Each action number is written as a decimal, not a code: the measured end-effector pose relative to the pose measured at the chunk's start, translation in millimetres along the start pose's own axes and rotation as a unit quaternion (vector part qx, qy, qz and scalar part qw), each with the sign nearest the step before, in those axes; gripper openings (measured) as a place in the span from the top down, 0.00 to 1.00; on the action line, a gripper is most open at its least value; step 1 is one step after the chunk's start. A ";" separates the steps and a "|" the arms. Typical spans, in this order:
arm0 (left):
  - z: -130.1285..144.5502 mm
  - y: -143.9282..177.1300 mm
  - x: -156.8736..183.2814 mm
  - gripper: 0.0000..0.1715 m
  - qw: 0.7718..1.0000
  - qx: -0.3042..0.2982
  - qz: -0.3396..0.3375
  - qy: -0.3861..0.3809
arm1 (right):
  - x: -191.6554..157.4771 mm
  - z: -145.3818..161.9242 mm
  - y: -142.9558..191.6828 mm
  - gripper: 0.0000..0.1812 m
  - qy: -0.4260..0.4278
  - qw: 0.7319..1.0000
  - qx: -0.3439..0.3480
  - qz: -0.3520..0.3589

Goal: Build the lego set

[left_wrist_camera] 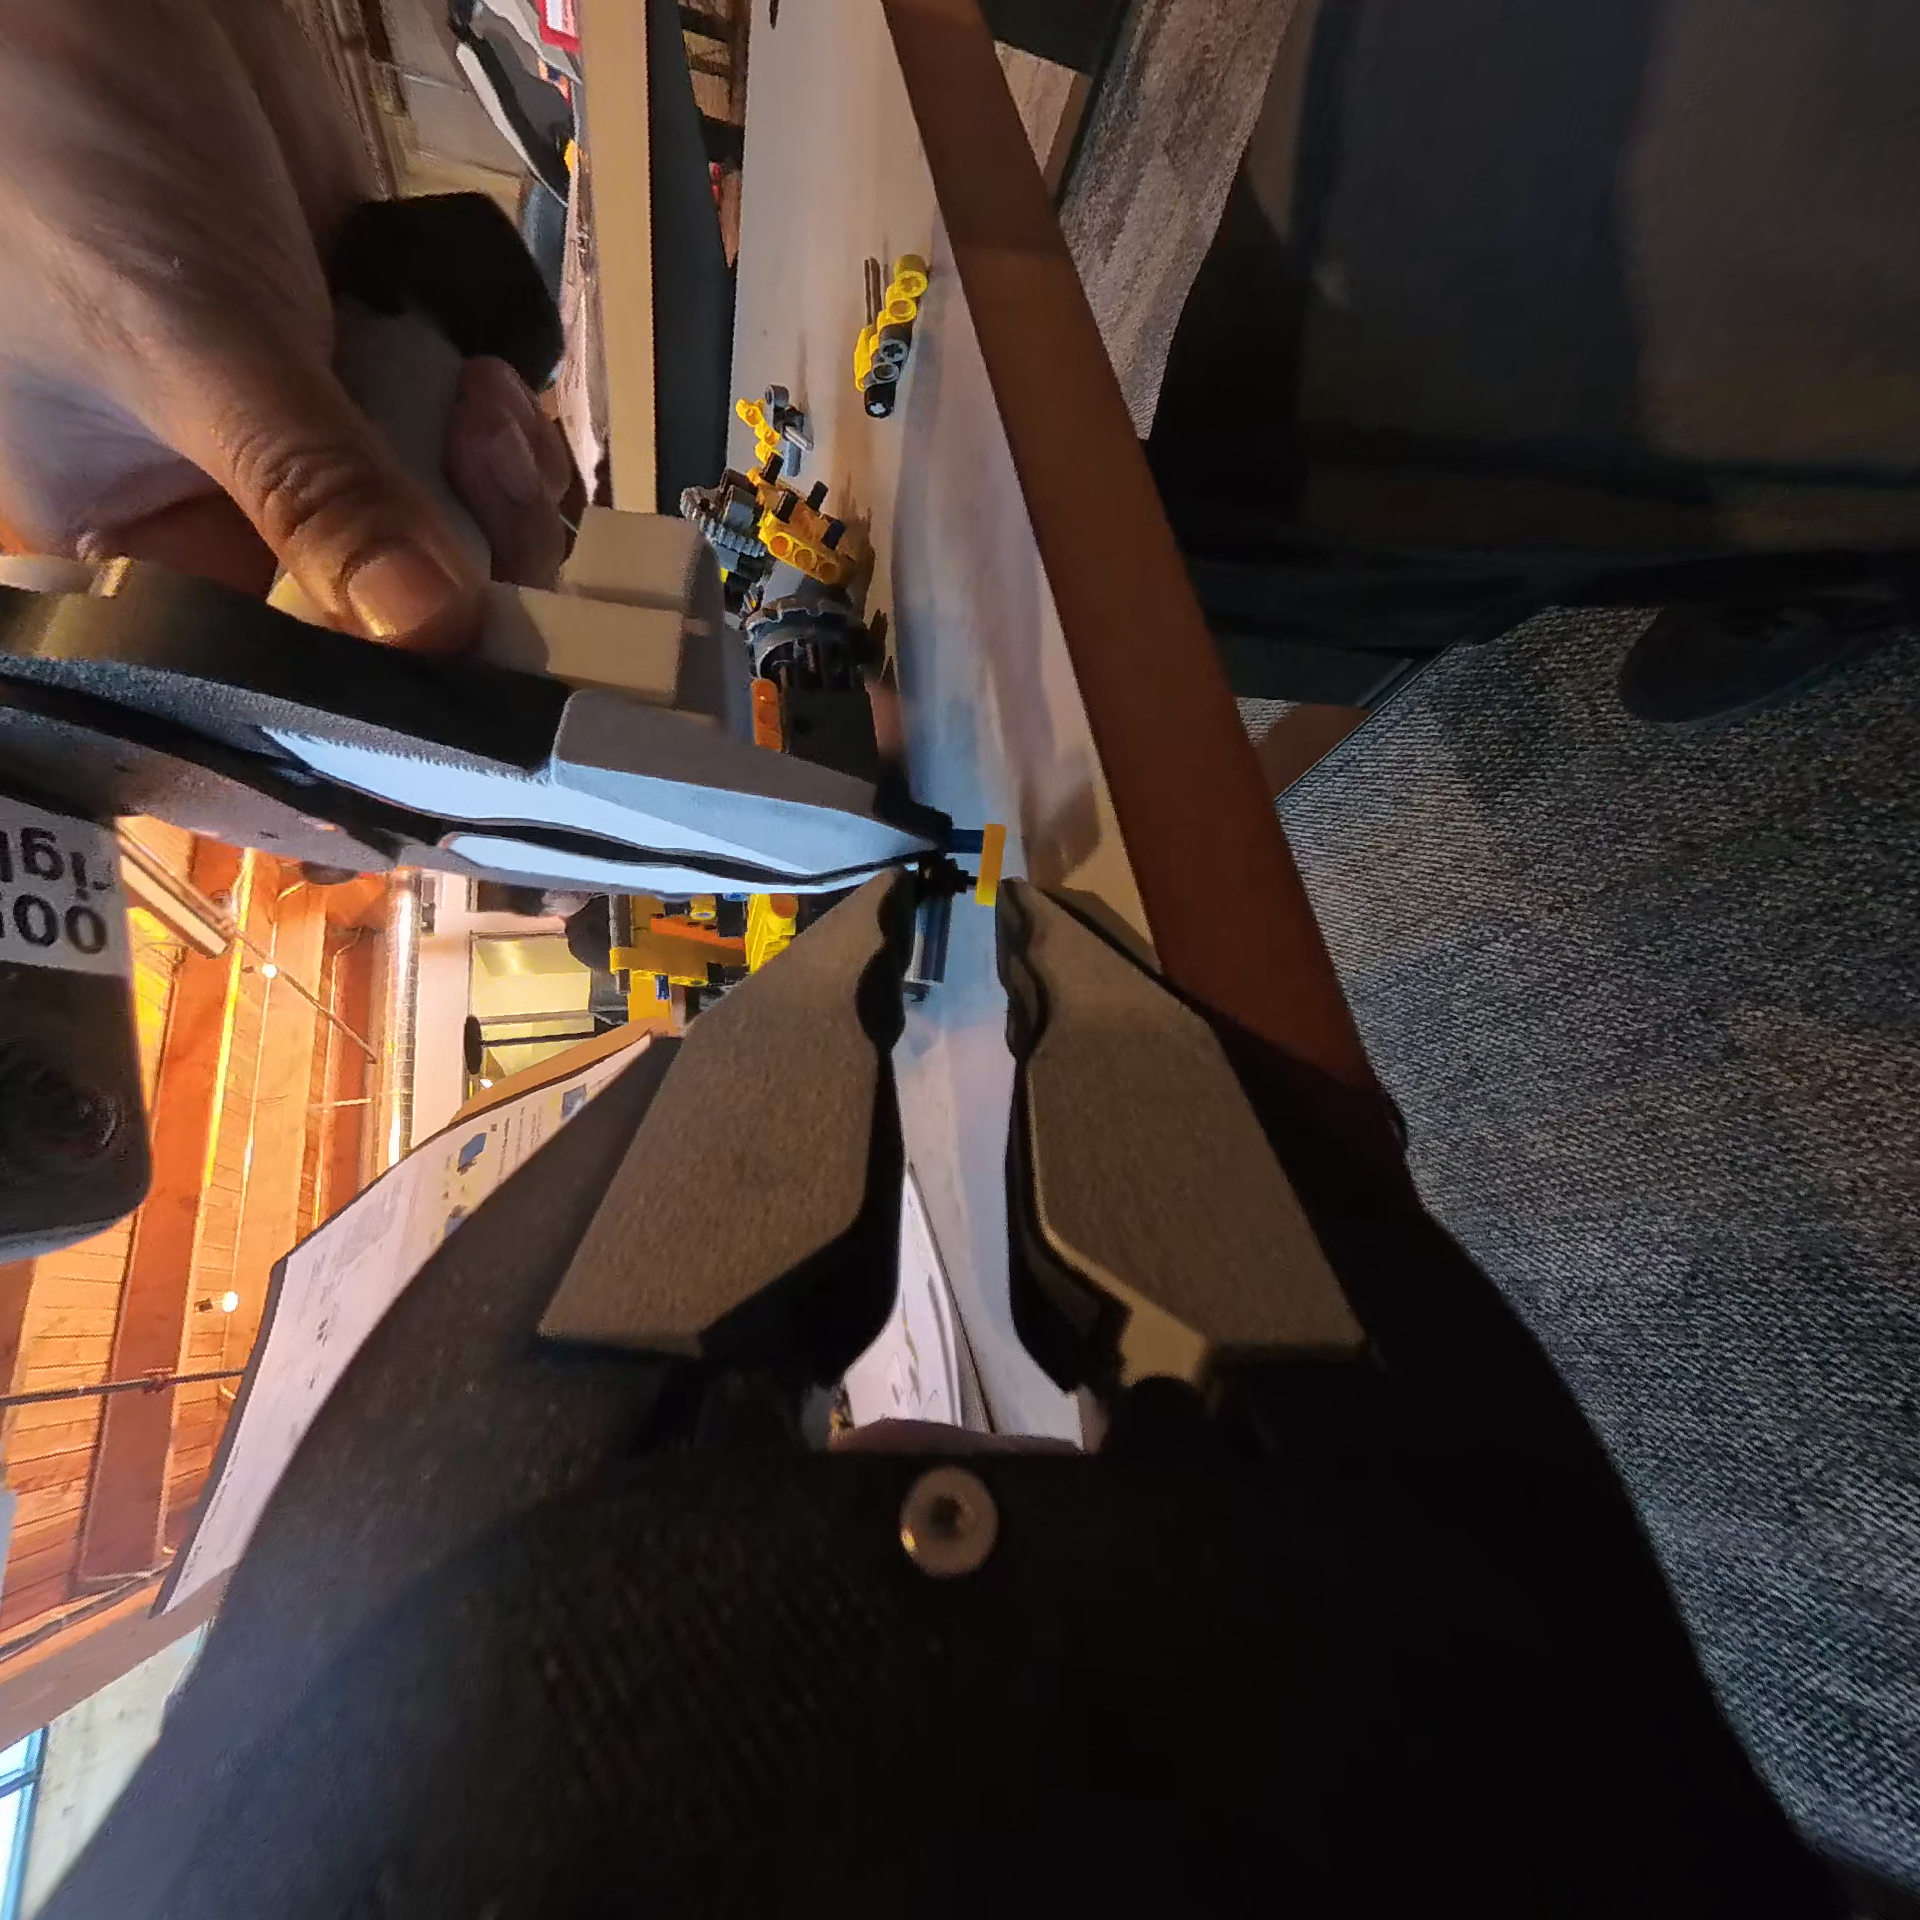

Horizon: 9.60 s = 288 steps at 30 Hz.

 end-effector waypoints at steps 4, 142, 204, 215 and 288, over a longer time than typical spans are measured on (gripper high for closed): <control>0.2 -0.1 0.0 0.92 1.000 0.000 0.000 0.006 | 0.5 5.2 -1.0 0.98 -0.013 0.999 0.031 -0.001; 20.4 17.6 -47.7 0.92 0.897 0.132 0.113 0.406 | -35.8 55.6 1.0 0.93 0.153 0.852 0.461 0.196; 20.0 7.8 -44.8 0.92 0.894 0.099 0.165 0.404 | -25.5 54.9 -6.0 0.89 0.139 0.906 0.359 0.177; 37.5 -6.3 -58.2 0.92 0.798 0.056 0.189 0.570 | -12.8 46.7 2.1 0.87 0.058 0.880 0.396 0.255; 45.4 7.0 -70.5 0.92 0.498 0.379 0.230 0.745 | -23.6 42.7 35.9 0.92 0.043 0.791 0.610 0.010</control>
Point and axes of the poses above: each gripper's, where its closed fingertips meet, y back along the fingers, z out of its underside, x = y × z across the jaws, the point moved 9 cm from there along y, back along the fingers, and after that the axes turned 5 degrees about -x, right-handed, at the moved point
